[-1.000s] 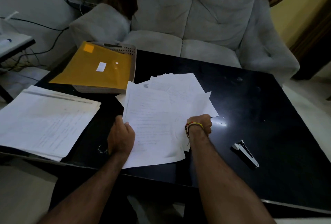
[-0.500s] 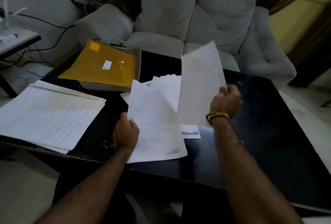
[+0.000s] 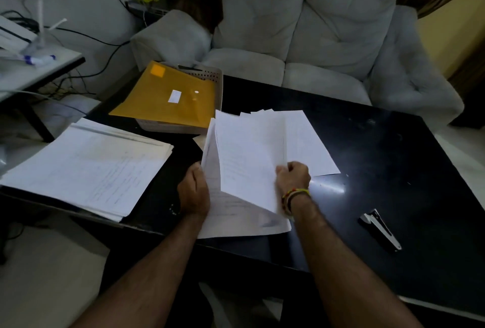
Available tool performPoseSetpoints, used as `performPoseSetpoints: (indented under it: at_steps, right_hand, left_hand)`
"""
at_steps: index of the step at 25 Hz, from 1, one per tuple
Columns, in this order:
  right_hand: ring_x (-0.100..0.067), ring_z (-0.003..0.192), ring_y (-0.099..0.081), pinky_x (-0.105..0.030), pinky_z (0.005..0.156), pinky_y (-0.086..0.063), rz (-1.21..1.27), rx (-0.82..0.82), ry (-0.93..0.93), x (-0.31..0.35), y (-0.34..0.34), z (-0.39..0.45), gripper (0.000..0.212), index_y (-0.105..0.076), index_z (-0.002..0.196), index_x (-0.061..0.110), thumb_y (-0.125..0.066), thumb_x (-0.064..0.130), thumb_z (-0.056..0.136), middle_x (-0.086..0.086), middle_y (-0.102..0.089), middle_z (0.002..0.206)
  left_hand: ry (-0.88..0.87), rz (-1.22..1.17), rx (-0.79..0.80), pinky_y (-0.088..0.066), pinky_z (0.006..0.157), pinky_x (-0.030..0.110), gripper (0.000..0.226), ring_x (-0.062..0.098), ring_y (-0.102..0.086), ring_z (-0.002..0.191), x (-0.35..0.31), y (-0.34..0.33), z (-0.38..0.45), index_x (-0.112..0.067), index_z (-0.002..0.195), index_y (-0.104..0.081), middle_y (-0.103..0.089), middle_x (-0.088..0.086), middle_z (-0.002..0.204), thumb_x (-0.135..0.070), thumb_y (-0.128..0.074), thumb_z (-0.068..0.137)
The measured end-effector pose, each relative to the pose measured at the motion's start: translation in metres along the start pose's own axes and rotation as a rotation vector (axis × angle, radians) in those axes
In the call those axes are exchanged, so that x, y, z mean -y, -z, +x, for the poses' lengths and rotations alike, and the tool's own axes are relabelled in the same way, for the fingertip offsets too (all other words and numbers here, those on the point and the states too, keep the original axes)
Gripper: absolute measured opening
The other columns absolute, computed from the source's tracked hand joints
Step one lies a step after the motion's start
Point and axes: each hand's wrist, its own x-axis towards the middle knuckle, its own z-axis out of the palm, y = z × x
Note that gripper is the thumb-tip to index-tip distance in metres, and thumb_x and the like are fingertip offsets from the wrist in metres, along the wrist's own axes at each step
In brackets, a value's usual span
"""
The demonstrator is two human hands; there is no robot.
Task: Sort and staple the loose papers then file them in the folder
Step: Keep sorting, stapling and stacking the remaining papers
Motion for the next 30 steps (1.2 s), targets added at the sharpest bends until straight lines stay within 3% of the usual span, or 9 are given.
performPoseSetpoints:
  at_steps: [4,7,12,14,17,22,24,27,30]
  right_hand:
    - [-0.032,0.083,-0.061,-0.031,0.068,-0.047,-0.172,-0.033,0.049,-0.027,-0.02,0.0,0.009,-0.064,0.074,0.011,-0.062,0.018,0.079,-0.01,-0.066,0.081]
    - [-0.032,0.091,-0.061,-0.032,0.074,-0.05,-0.156,0.004,0.013,-0.025,-0.024,0.007,0.009,-0.065,0.081,0.018,-0.065,0.025,0.076,-0.008,-0.068,0.094]
    - [-0.029,0.089,-0.064,-0.036,0.079,-0.055,-0.151,0.091,0.008,-0.026,-0.019,0.014,0.011,-0.068,0.078,0.023,-0.072,0.031,0.071,-0.002,-0.071,0.086]
    - [-0.028,0.091,-0.065,-0.038,0.083,-0.055,-0.12,0.139,-0.004,-0.024,-0.014,0.016,0.021,-0.068,0.081,0.021,-0.076,0.036,0.07,-0.001,-0.072,0.089]
    - [-0.024,0.105,-0.06,-0.036,0.096,-0.049,0.002,0.227,-0.037,-0.02,-0.001,0.02,0.051,-0.061,0.113,0.016,-0.077,0.045,0.074,-0.006,-0.063,0.116]
    - [-0.02,0.102,-0.058,-0.029,0.08,-0.049,0.139,0.376,-0.065,-0.023,0.024,0.012,0.067,-0.052,0.129,0.007,-0.073,0.048,0.08,-0.01,-0.058,0.125]
    - [-0.021,0.097,-0.064,-0.034,0.082,-0.054,0.2,0.291,0.014,-0.012,0.034,0.01,0.056,-0.062,0.112,0.004,-0.076,0.046,0.077,-0.008,-0.066,0.109]
    - [-0.015,0.066,-0.054,-0.032,0.061,-0.047,0.428,-0.023,0.316,0.026,0.06,-0.006,0.031,-0.058,0.077,0.0,-0.07,0.027,0.085,-0.002,-0.059,0.07]
    - [-0.013,0.063,-0.051,-0.021,0.058,-0.044,0.484,-0.319,0.662,0.053,0.073,-0.049,0.022,-0.056,0.086,0.006,-0.065,0.025,0.09,-0.002,-0.06,0.074]
  left_hand:
    - [0.06,-0.058,-0.025,-0.05,0.086,0.03,0.055,0.018,-0.062,0.097,0.003,-0.002,0.005,-0.008,0.112,-0.068,-0.069,0.003,0.104,-0.05,-0.041,0.09]
    - [0.001,-0.007,0.029,-0.054,0.078,0.027,0.031,0.011,-0.064,0.09,0.004,0.0,0.004,-0.013,0.113,-0.067,-0.067,-0.006,0.1,-0.034,-0.063,0.09]
    - [-0.013,0.072,0.062,-0.055,0.078,0.029,0.034,0.017,-0.066,0.092,0.01,0.002,0.01,-0.01,0.117,-0.063,-0.069,0.003,0.107,-0.014,-0.07,0.084]
    - [-0.027,0.106,0.082,-0.055,0.082,0.032,0.034,0.02,-0.065,0.096,0.007,0.0,0.009,-0.01,0.119,-0.061,-0.068,0.005,0.111,-0.01,-0.066,0.086]
    - [-0.013,0.151,0.138,-0.052,0.084,0.033,0.032,0.023,-0.062,0.102,0.002,0.0,0.006,-0.01,0.122,-0.059,-0.065,0.006,0.114,-0.007,-0.059,0.09]
    - [0.084,-0.11,0.252,-0.056,0.085,0.04,0.029,0.024,-0.065,0.102,-0.018,0.012,0.003,-0.013,0.117,-0.059,-0.067,0.002,0.107,0.001,-0.053,0.092]
    - [0.04,-0.204,0.307,-0.056,0.085,0.039,0.031,0.019,-0.067,0.101,-0.042,0.013,-0.002,-0.014,0.121,-0.059,-0.068,0.0,0.109,-0.001,-0.054,0.093]
    - [-0.095,-0.31,0.304,-0.057,0.084,0.036,0.029,0.011,-0.066,0.101,-0.087,0.01,-0.008,-0.018,0.123,-0.056,-0.067,-0.004,0.114,-0.009,-0.053,0.096]
    - [-0.28,-0.347,0.173,-0.054,0.086,0.028,0.031,0.01,-0.06,0.111,-0.109,0.004,-0.018,-0.017,0.126,-0.052,-0.062,-0.002,0.123,-0.025,-0.056,0.096]
